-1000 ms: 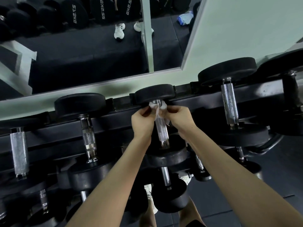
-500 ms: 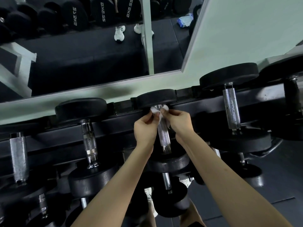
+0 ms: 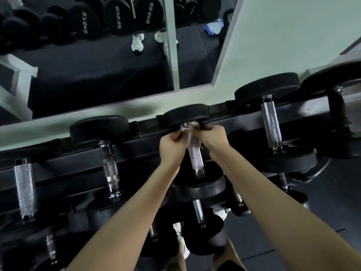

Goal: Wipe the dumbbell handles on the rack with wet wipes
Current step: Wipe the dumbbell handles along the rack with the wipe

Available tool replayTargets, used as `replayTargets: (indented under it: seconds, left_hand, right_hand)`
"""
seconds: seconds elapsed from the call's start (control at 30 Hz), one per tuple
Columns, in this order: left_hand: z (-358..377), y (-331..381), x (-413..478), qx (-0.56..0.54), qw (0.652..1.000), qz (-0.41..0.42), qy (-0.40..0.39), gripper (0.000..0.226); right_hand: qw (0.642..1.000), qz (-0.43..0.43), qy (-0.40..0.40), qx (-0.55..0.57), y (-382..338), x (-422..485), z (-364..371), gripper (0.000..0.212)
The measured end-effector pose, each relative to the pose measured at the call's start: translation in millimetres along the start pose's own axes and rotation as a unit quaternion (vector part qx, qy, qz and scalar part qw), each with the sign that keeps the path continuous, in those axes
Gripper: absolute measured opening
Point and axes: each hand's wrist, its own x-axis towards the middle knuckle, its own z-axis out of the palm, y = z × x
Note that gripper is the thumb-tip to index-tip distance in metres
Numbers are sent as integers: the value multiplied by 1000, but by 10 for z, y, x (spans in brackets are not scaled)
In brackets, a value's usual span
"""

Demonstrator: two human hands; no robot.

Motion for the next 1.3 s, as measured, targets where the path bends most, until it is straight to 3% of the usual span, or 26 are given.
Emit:
replayTargets:
  seconds: [0.23, 0.37, 0.43, 0.53, 0.6, 0.67, 0.73, 0.87, 0.93, 0.97, 1.03, 1.13, 1.23, 1.3]
  left_hand:
    - [-200, -318, -290, 128, 982, 17, -136, 55]
    - [-201, -383, -409, 263, 950, 48, -159, 79]
    - [-200, -342, -377, 302, 938, 54, -165, 79]
    - [-249, -245, -328, 349, 917, 66, -180, 61]
    - [-315, -176, -321, 338, 926, 63, -158, 54]
    - [-398, -93, -304, 317, 939, 47, -126, 63]
    - [-492, 7, -329, 318, 941, 42, -111, 65]
    - [-655, 210, -617, 334, 930, 108, -109, 52]
    - [-696, 331, -825, 348, 911, 185, -119, 52]
    - [-711, 390, -921, 360, 897, 226, -123, 54]
    - [-747, 491, -1100, 369, 881, 265, -134, 58]
    - [-867, 529, -1342, 327, 908, 228, -125, 42]
    - [-1086, 532, -1597, 192, 961, 150, -129, 14]
    - [-1261, 516, -1741, 127, 981, 107, -103, 11]
  right_hand:
    - [991, -10, -72, -114, 369, -271, -301, 18]
    - [959, -17, -88, -269, 524, -326, -377, 41]
    - [948, -19, -82, -308, 541, -339, -375, 48]
    - [934, -25, -44, -353, 514, -422, -357, 39]
    - [925, -31, -7, -378, 482, -483, -369, 27]
    - [927, -40, 30, -372, 401, -582, -425, 12]
    - [926, -68, 59, -367, 287, -700, -495, 15]
    - [852, -152, 59, -497, -13, -1032, -562, 18]
    - [806, -198, 23, -557, -153, -1225, -585, 15]
    - [803, -212, -10, -557, -219, -1321, -610, 15]
    - [844, -208, -113, -481, -372, -1513, -688, 11]
    - [889, -188, -233, -346, -551, -1757, -790, 6]
    - [916, -168, -242, -272, -587, -1839, -828, 24]
    - [931, -143, -232, -243, -548, -1851, -799, 35]
